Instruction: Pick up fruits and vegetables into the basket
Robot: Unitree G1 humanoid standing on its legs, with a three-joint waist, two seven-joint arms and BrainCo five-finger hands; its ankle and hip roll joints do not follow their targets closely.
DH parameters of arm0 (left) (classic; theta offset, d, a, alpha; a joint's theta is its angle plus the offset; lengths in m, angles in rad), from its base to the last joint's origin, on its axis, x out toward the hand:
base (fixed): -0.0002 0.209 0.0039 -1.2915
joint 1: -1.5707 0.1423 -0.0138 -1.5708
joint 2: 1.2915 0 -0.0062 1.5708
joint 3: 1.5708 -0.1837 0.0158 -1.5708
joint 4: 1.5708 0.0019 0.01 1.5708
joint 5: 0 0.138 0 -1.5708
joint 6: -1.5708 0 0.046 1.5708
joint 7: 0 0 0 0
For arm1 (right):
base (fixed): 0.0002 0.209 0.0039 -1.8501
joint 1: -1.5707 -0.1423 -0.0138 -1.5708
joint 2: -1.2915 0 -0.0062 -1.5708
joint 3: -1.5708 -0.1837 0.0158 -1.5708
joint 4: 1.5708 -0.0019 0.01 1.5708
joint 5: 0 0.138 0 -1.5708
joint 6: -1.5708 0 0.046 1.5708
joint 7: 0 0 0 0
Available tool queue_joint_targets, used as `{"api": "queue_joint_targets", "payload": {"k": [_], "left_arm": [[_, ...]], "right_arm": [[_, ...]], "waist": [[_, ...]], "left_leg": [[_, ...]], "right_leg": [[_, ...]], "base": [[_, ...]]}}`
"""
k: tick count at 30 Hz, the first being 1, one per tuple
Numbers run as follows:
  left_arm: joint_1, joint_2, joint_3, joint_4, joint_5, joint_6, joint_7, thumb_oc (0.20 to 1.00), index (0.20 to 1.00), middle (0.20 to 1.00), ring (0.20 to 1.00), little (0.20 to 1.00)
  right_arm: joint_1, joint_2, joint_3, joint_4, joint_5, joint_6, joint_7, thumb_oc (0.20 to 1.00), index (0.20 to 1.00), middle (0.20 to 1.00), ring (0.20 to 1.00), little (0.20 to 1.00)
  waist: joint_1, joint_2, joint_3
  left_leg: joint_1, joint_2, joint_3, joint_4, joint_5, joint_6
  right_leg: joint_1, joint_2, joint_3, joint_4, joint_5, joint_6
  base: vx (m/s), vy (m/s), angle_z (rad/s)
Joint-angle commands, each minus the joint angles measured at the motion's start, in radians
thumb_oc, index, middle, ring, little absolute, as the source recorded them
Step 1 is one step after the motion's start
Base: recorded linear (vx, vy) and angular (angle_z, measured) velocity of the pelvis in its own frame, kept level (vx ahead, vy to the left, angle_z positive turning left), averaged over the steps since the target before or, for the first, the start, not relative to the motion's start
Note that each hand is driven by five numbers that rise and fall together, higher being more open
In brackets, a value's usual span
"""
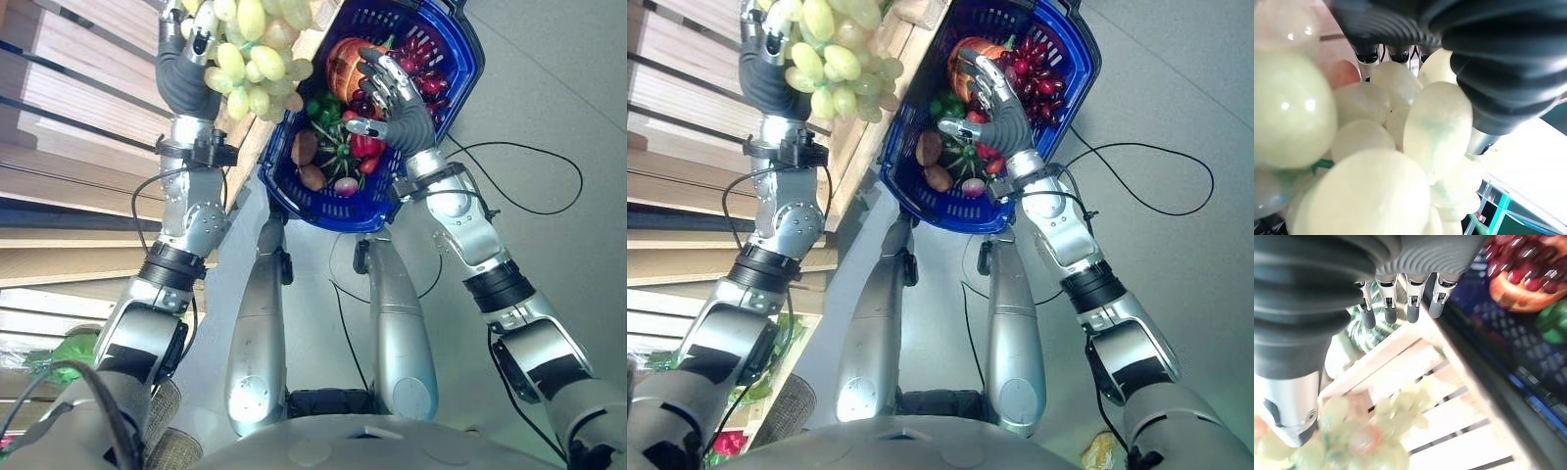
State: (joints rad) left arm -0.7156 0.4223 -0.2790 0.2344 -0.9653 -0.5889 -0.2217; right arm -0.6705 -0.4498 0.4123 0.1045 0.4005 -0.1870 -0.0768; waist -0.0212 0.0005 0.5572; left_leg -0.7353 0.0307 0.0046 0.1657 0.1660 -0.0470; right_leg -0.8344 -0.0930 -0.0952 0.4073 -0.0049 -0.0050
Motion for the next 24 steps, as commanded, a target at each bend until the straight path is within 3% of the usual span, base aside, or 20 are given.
{"api": "queue_joint_targets", "payload": {"k": [1,10,24], "left_arm": [[-0.035,-0.025,-0.002,-0.138,0.058,-0.015,-0.040,0.200,0.200,0.200,0.200,0.200],[-0.064,-0.044,-0.061,-0.210,0.064,0.027,-0.054,0.200,0.200,0.200,0.200,0.200],[-0.077,-0.041,-0.083,-0.274,0.083,0.003,-0.050,0.200,0.200,0.200,0.200,0.200]], "right_arm": [[-0.017,0.017,0.017,-0.123,-0.027,-0.014,0.015,1.000,1.000,1.000,1.000,1.000],[-0.077,0.041,0.053,-0.144,-0.019,0.022,0.018,1.000,1.000,1.000,1.000,1.000],[-0.097,0.043,0.117,-0.175,0.077,0.120,0.112,1.000,1.000,1.000,1.000,1.000]], "waist": [[0.010,0.006,-0.037],[0.019,0.009,-0.037],[0.027,0.006,-0.037]], "left_leg": [[-0.003,-0.040,-0.030,0.096,-0.094,0.015],[-0.003,-0.049,-0.036,0.100,-0.092,0.020],[-0.011,-0.054,-0.043,0.104,-0.086,0.023]], "right_leg": [[0.092,-0.008,-0.011,-0.107,0.051,0.069],[0.094,-0.012,-0.017,-0.111,0.059,0.068],[0.086,-0.012,-0.022,-0.108,0.066,0.066]], "base": [[0.01,-0.022,0.03],[0.01,-0.012,0.03],[0.00,-0.002,0.01]]}}
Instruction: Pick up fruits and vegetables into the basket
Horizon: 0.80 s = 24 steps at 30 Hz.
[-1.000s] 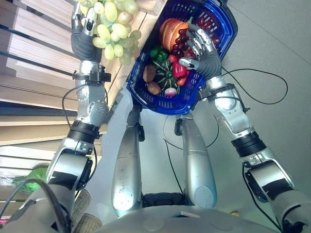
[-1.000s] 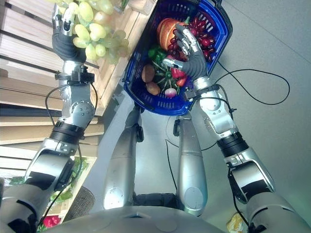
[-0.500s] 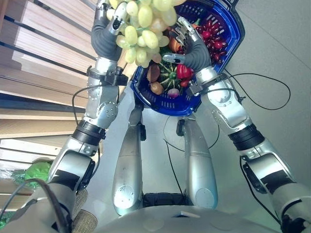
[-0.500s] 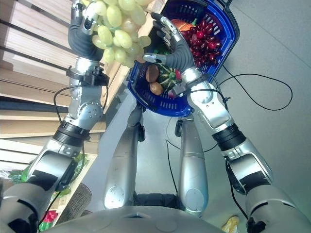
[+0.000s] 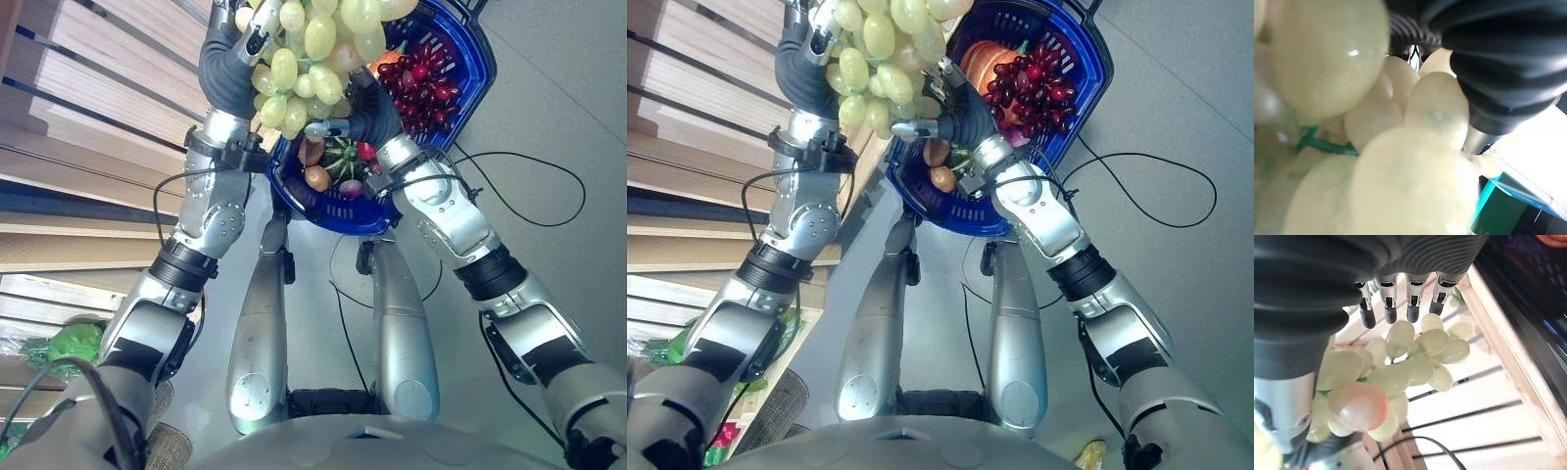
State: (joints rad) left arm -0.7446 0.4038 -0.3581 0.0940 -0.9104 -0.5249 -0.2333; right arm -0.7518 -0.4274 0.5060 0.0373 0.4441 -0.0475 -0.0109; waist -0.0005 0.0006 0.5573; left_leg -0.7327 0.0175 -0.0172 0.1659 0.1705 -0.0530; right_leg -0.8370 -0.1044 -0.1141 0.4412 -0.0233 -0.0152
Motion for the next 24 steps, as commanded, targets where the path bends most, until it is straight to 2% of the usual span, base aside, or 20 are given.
{"api": "queue_joint_targets", "payload": {"k": [1,13,14,15,16,24], "left_arm": [[-0.049,-0.023,-0.006,-0.137,0.032,-0.061,-0.036,0.200,0.200,0.200,0.200,0.200],[-0.048,-0.044,-0.034,-0.186,-0.009,-0.040,-0.091,0.200,0.200,0.200,0.200,0.200],[-0.047,-0.050,-0.038,-0.192,-0.005,-0.037,-0.090,0.200,0.200,0.200,0.200,0.200],[-0.047,-0.055,-0.039,-0.194,-0.006,-0.033,-0.092,0.200,0.200,0.200,0.200,0.200],[-0.047,-0.056,-0.044,-0.198,-0.007,-0.028,-0.089,0.200,0.200,0.200,0.200,0.200],[-0.047,-0.063,-0.053,-0.199,-0.015,-0.015,-0.086,0.200,0.200,0.200,0.200,0.200]], "right_arm": [[-0.019,0.019,0.028,-0.110,0.038,-0.015,0.051,1.000,1.000,1.000,1.000,1.000],[-0.039,0.030,0.048,-0.118,0.058,-0.030,0.041,1.000,1.000,1.000,1.000,1.000],[-0.042,0.034,0.050,-0.119,0.052,-0.032,0.034,0.947,0.947,0.947,0.947,0.947],[-0.043,0.036,0.048,-0.120,0.053,-0.040,0.026,0.476,0.476,0.476,0.476,0.476],[-0.043,0.039,0.047,-0.123,0.061,-0.044,0.022,0.200,0.200,0.200,0.200,0.200],[-0.047,0.054,0.042,-0.114,0.056,-0.064,-0.018,0.200,0.200,0.200,0.200,0.200]], "waist": [[0.007,0.005,-0.037],[0.009,0.001,-0.037],[0.010,0.001,-0.037],[0.010,0.001,-0.037],[0.010,0.000,-0.037],[0.009,0.000,-0.037]], "left_leg": [[-0.014,-0.041,-0.022,0.104,-0.090,0.029],[-0.019,-0.044,-0.024,0.106,-0.087,0.032],[-0.020,-0.044,-0.024,0.106,-0.087,0.032],[-0.020,-0.045,-0.024,0.106,-0.086,0.033],[-0.018,-0.045,-0.024,0.106,-0.086,0.033],[-0.021,-0.049,-0.025,0.110,-0.086,0.035]], "right_leg": [[0.088,0.000,-0.002,-0.142,0.085,0.076],[0.088,0.001,-0.004,-0.149,0.092,0.077],[0.087,0.001,-0.004,-0.149,0.093,0.076],[0.088,0.002,-0.004,-0.149,0.093,0.076],[0.090,0.002,-0.004,-0.151,0.093,0.076],[0.088,0.001,-0.005,-0.151,0.098,0.078]], "base": [[0.01,-0.014,0.04],[0.00,-0.003,0.01],[0.00,0.000,0.00],[0.00,0.000,0.00],[0.00,0.000,0.00],[0.00,0.000,0.00]]}}
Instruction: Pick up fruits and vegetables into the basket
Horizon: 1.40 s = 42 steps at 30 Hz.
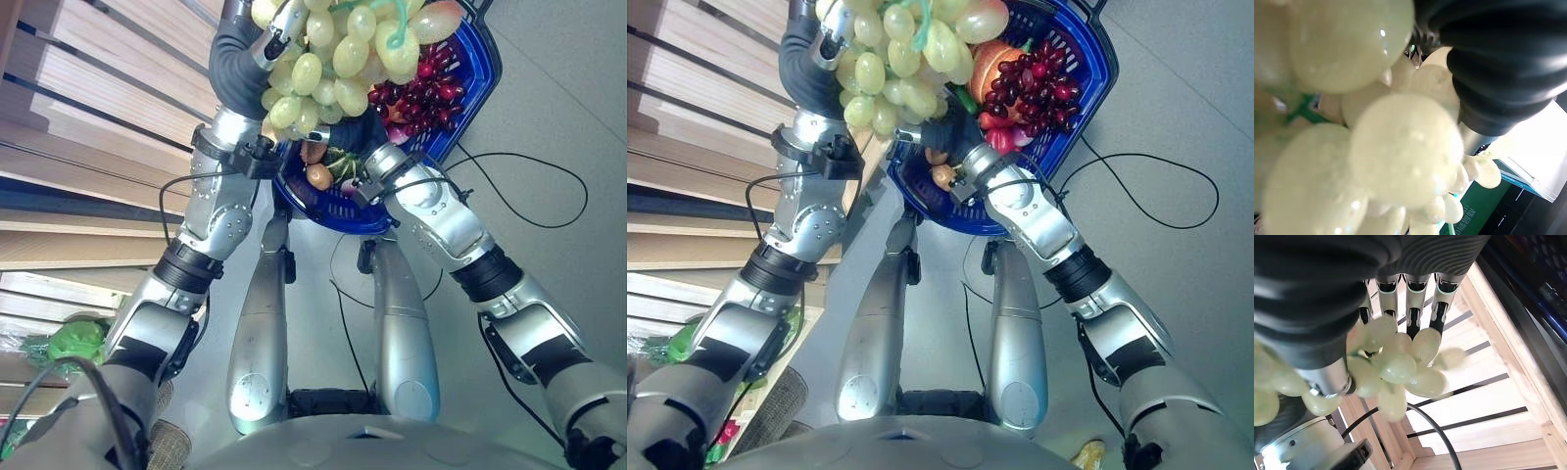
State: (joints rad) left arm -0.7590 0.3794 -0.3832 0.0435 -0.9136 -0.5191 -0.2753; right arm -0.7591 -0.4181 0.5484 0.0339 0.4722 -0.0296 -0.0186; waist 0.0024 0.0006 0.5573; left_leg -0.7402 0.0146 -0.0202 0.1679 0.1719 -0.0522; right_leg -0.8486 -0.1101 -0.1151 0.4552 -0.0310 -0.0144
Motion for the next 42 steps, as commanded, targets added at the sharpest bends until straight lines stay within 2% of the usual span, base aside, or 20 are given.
{"api": "queue_joint_targets", "payload": {"k": [1,8,9,10,12,14,17,18,20,21,25,29,35,38,42], "left_arm": [[-0.032,-0.043,-0.026,-0.150,-0.006,-0.018,-0.041,0.200,0.200,0.200,0.200,0.200],[-0.022,-0.045,-0.025,-0.148,0.018,-0.029,0.002,0.200,0.200,0.200,0.200,0.200],[-0.020,-0.043,-0.024,-0.148,0.028,-0.032,0.022,0.200,0.200,0.200,0.200,0.200],[-0.018,-0.038,-0.021,-0.143,0.060,-0.050,0.101,0.206,0.206,0.206,0.206,0.206],[-0.011,-0.029,-0.012,-0.124,0.148,-0.055,0.208,1.000,1.000,1.000,1.000,1.000],[0.000,-0.021,-0.004,-0.111,0.192,-0.062,0.271,1.000,1.000,1.000,1.000,1.000],[0.018,-0.003,0.016,-0.091,0.334,-0.084,0.454,1.000,1.000,1.000,1.000,1.000],[0.025,0.000,0.026,-0.080,0.411,-0.077,0.557,1.000,1.000,1.000,1.000,1.000],[0.030,0.005,0.040,-0.062,0.458,-0.066,0.608,1.000,1.000,1.000,1.000,1.000],[0.038,0.010,0.057,-0.042,0.516,-0.055,0.683,1.000,1.000,1.000,1.000,1.000],[0.064,0.016,0.095,0.002,0.553,-0.068,0.757,1.000,1.000,1.000,1.000,1.000],[0.070,0.007,0.122,0.087,0.602,-0.059,0.854,1.000,1.000,1.000,1.000,1.000],[0.070,0.001,0.127,0.265,0.621,-0.045,0.938,1.000,1.000,1.000,1.000,1.000],[0.061,0.002,0.124,0.333,0.609,-0.026,0.952,1.000,1.000,1.000,1.000,1.000],[0.016,0.014,0.110,0.522,0.556,-0.024,0.942,1.000,1.000,1.000,1.000,1.000]], "right_arm": [[-0.039,0.047,-0.004,-0.111,0.026,-0.083,-0.013,0.200,0.200,0.200,0.200,0.200],[-0.028,0.052,-0.014,-0.116,0.017,-0.086,-0.017,0.200,0.200,0.200,0.200,0.200],[-0.026,0.051,-0.015,-0.117,0.016,-0.085,-0.018,0.200,0.200,0.200,0.200,0.200],[-0.023,0.049,-0.017,-0.114,0.012,-0.091,-0.024,0.200,0.200,0.200,0.200,0.200],[-0.017,0.044,-0.020,-0.108,0.015,-0.102,-0.027,0.200,0.200,0.200,0.200,0.200],[-0.011,0.043,-0.026,-0.111,0.008,-0.101,-0.036,0.200,0.200,0.200,0.200,0.200],[-0.003,0.032,-0.041,-0.101,0.012,-0.113,-0.045,0.200,0.200,0.200,0.200,0.200],[0.003,0.031,-0.046,-0.096,0.012,-0.121,-0.052,0.200,0.200,0.200,0.200,0.200],[0.009,0.033,-0.056,-0.087,0.008,-0.130,-0.059,0.200,0.200,0.200,0.200,0.200],[0.018,0.033,-0.068,-0.080,0.009,-0.140,-0.068,0.200,0.200,0.200,0.200,0.200],[0.039,0.032,-0.101,-0.057,0.011,-0.178,-0.077,0.200,0.200,0.200,0.200,0.200],[0.051,0.037,-0.124,-0.022,0.001,-0.196,-0.126,0.200,0.200,0.200,0.200,0.200],[0.076,0.042,-0.151,0.083,0.012,-0.225,-0.207,0.200,0.200,0.200,0.200,0.200],[0.078,0.038,-0.154,0.126,0.021,-0.214,-0.234,0.200,0.200,0.200,0.200,0.200],[0.050,0.008,-0.141,0.294,0.055,-0.204,-0.250,0.200,0.200,0.200,0.200,0.200]], "waist": [[0.007,0.000,-0.037],[0.005,-0.001,-0.037],[0.005,-0.001,-0.037],[0.006,-0.001,-0.037],[0.009,0.000,-0.037],[0.011,0.001,-0.037],[0.016,0.004,-0.037],[0.018,0.006,-0.037],[0.020,0.007,-0.037],[0.023,0.007,-0.037],[0.027,0.006,-0.037],[0.024,0.004,-0.037],[0.014,0.004,-0.037],[0.010,0.004,-0.037],[0.003,0.008,-0.037]], "left_leg": [[-0.013,-0.046,-0.023,0.107,-0.087,0.034],[-0.015,-0.047,-0.022,0.109,-0.087,0.034],[-0.015,-0.047,-0.022,0.109,-0.087,0.034],[-0.015,-0.047,-0.024,0.107,-0.086,0.034],[-0.013,-0.047,-0.026,0.106,-0.086,0.035],[-0.014,-0.049,-0.027,0.107,-0.084,0.035],[-0.015,-0.052,-0.032,0.109,-0.084,0.034],[-0.015,-0.053,-0.035,0.108,-0.083,0.034],[-0.015,-0.056,-0.037,0.108,-0.083,0.034],[-0.015,-0.056,-0.039,0.108,-0.082,0.034],[-0.015,-0.058,-0.043,0.113,-0.084,0.030],[-0.019,-0.054,-0.041,0.122,-0.086,0.025],[-0.015,-0.049,-0.033,0.123,-0.086,0.019],[-0.014,-0.047,-0.029,0.125,-0.087,0.018],[-0.014,-0.041,-0.019,0.127,-0.087,0.012]], "right_leg": [[0.099,0.007,-0.005,-0.166,0.106,0.077],[0.098,0.005,-0.005,-0.167,0.109,0.079],[0.098,0.005,-0.006,-0.167,0.110,0.079],[0.098,0.005,-0.006,-0.168,0.110,0.079],[0.101,0.005,-0.007,-0.169,0.108,0.079],[0.100,0.004,-0.008,-0.168,0.108,0.080],[0.102,0.001,-0.013,-0.167,0.106,0.080],[0.101,0.002,-0.012,-0.165,0.105,0.080],[0.101,0.002,-0.015,-0.164,0.103,0.081],[0.102,0.000,-0.018,-0.163,0.102,0.081],[0.103,-0.002,-0.024,-0.158,0.098,0.082],[0.099,-0.003,-0.024,-0.150,0.094,0.084],[0.098,0.004,-0.018,-0.139,0.089,0.083],[0.096,0.006,-0.016,-0.134,0.087,0.083],[0.091,0.007,-0.013,-0.126,0.085,0.083]], "base": [[0.00,0.000,0.00],[0.00,0.000,0.00],[0.00,0.000,0.00],[0.00,0.000,0.00],[0.00,0.000,0.00],[0.00,0.000,0.00],[0.00,0.000,0.00],[0.00,0.000,0.00],[0.00,0.000,0.00],[-0.01,-0.038,0.01],[0.00,-0.014,0.02],[0.00,0.007,0.02],[0.00,0.023,0.01],[0.00,0.010,0.00],[-0.01,0.056,-0.03]]}}
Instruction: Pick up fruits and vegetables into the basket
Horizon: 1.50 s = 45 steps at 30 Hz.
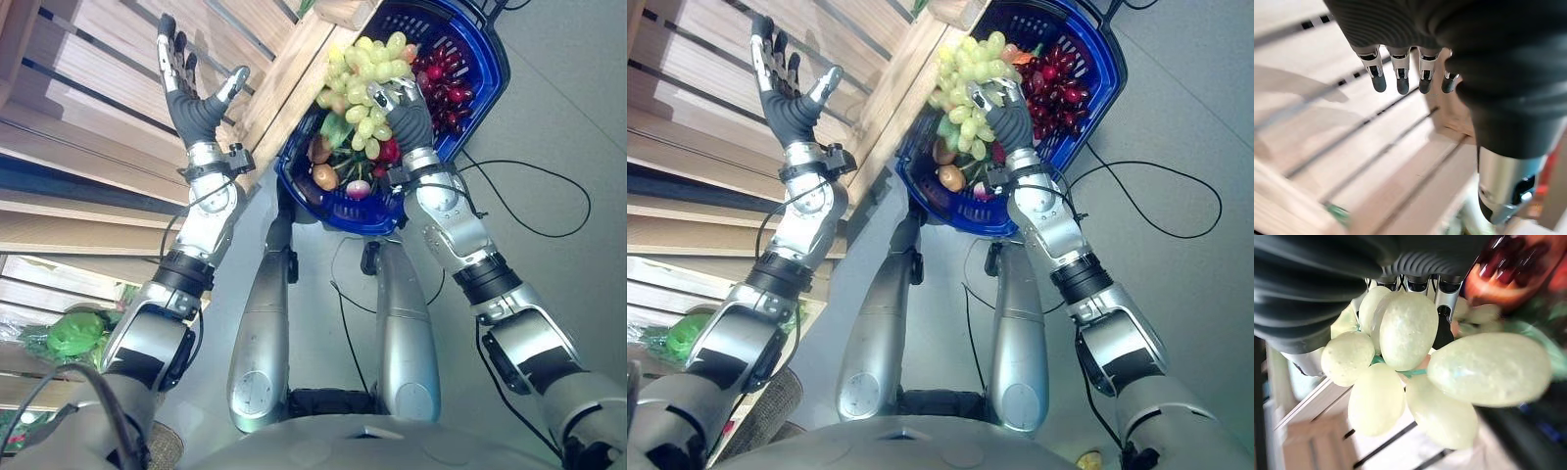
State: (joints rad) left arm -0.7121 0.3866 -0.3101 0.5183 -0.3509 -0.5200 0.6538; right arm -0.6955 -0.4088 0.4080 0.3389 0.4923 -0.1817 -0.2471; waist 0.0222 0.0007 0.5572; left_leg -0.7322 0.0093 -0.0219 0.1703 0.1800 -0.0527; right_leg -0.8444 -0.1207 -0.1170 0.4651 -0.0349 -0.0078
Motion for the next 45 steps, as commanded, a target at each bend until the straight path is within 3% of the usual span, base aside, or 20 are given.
{"api": "queue_joint_targets", "payload": {"k": [1,5,14,15,16,22,28,37,43,45], "left_arm": [[-0.057,0.016,0.025,0.096,-0.023,0.002,0.008,1.000,1.000,1.000,1.000,1.000],[-0.112,0.034,-0.001,0.194,-0.072,0.031,-0.009,1.000,1.000,1.000,1.000,1.000],[-0.201,0.028,-0.026,0.364,-0.082,0.076,-0.072,1.000,1.000,1.000,1.000,1.000],[-0.210,0.026,-0.030,0.386,-0.082,0.075,-0.086,1.000,1.000,1.000,1.000,1.000],[-0.217,0.022,-0.028,0.401,-0.070,0.076,-0.092,1.000,1.000,1.000,1.000,1.000],[-0.232,0.006,-0.039,0.427,-0.073,0.059,-0.121,1.000,1.000,1.000,1.000,1.000],[-0.232,-0.002,-0.042,0.412,-0.066,0.054,-0.118,1.000,1.000,1.000,1.000,1.000],[-0.165,-0.003,-0.031,0.381,-0.062,0.065,-0.127,1.000,1.000,1.000,1.000,1.000],[0.001,0.012,-0.013,0.357,-0.012,0.097,-0.184,1.000,1.000,1.000,1.000,1.000],[0.087,0.014,-0.012,0.356,0.001,0.104,-0.215,1.000,1.000,1.000,1.000,1.000]], "right_arm": [[-0.035,-0.009,0.018,0.055,0.041,-0.040,-0.025,0.200,0.200,0.200,0.200,0.200],[-0.099,-0.018,0.049,0.215,0.070,-0.027,-0.027,0.200,0.200,0.200,0.200,0.200],[-0.253,0.004,0.096,0.544,0.004,0.101,0.003,0.200,0.200,0.200,0.200,0.200],[-0.277,0.006,0.098,0.596,-0.013,0.140,0.009,0.413,0.413,0.413,0.413,0.413],[-0.297,0.009,0.100,0.647,-0.029,0.166,0.019,1.000,1.000,1.000,1.000,1.000],[-0.374,0.013,0.108,0.811,-0.088,0.247,0.021,1.000,1.000,1.000,1.000,1.000],[-0.402,0.011,0.094,0.844,-0.092,0.267,0.024,1.000,1.000,1.000,1.000,1.000],[-0.332,0.015,0.085,0.782,-0.125,0.190,-0.023,1.000,1.000,1.000,1.000,1.000],[-0.146,-0.005,0.061,0.634,-0.189,0.155,-0.065,1.000,1.000,1.000,1.000,1.000],[-0.058,-0.006,0.043,0.595,-0.206,0.141,-0.078,1.000,1.000,1.000,1.000,1.000]], "waist": [[-0.018,0.009,-0.037],[-0.016,0.015,-0.037],[-0.001,0.030,-0.037],[0.002,0.032,-0.037],[0.005,0.034,-0.037],[0.023,0.049,-0.037],[0.029,0.050,-0.037],[0.025,0.044,-0.037],[0.023,0.027,-0.037],[0.024,0.018,-0.082]], "left_leg": [[-0.024,-0.033,-0.014,0.125,-0.095,0.011],[-0.024,-0.031,-0.010,0.125,-0.094,0.006],[-0.030,-0.034,-0.014,0.127,-0.091,0.003],[-0.033,-0.034,-0.014,0.130,-0.091,0.002],[-0.034,-0.035,-0.015,0.131,-0.092,0.003],[-0.040,-0.038,-0.020,0.131,-0.091,0.006],[-0.036,-0.042,-0.025,0.131,-0.094,0.009],[0.071,-0.043,-0.028,0.087,-0.097,0.011],[0.312,-0.035,-0.025,-0.006,-0.090,0.005],[0.375,-0.029,-0.020,-0.047,-0.090,0.003]], "right_leg": [[0.083,0.018,-0.012,-0.134,0.087,0.075],[0.080,0.017,-0.013,-0.129,0.086,0.072],[0.070,0.020,-0.016,-0.123,0.083,0.068],[0.067,0.020,-0.016,-0.121,0.082,0.067],[0.067,0.020,-0.018,-0.120,0.081,0.066],[0.062,0.020,-0.022,-0.118,0.080,0.063],[0.062,0.026,-0.021,-0.116,0.081,0.063],[0.155,0.035,-0.004,-0.138,0.078,0.067],[0.393,0.008,-0.002,-0.236,0.099,0.086],[0.462,-0.002,-0.003,-0.280,0.106,0.093]], "base": [[-0.01,0.039,-0.03],[0.00,0.009,-0.01],[0.00,0.000,0.00],[0.00,0.000,0.00],[0.00,0.000,0.00],[0.00,0.000,0.00],[0.00,-0.002,0.01],[0.00,0.004,0.00],[0.01,0.012,-0.01],[0.12,-0.014,-0.02]]}}
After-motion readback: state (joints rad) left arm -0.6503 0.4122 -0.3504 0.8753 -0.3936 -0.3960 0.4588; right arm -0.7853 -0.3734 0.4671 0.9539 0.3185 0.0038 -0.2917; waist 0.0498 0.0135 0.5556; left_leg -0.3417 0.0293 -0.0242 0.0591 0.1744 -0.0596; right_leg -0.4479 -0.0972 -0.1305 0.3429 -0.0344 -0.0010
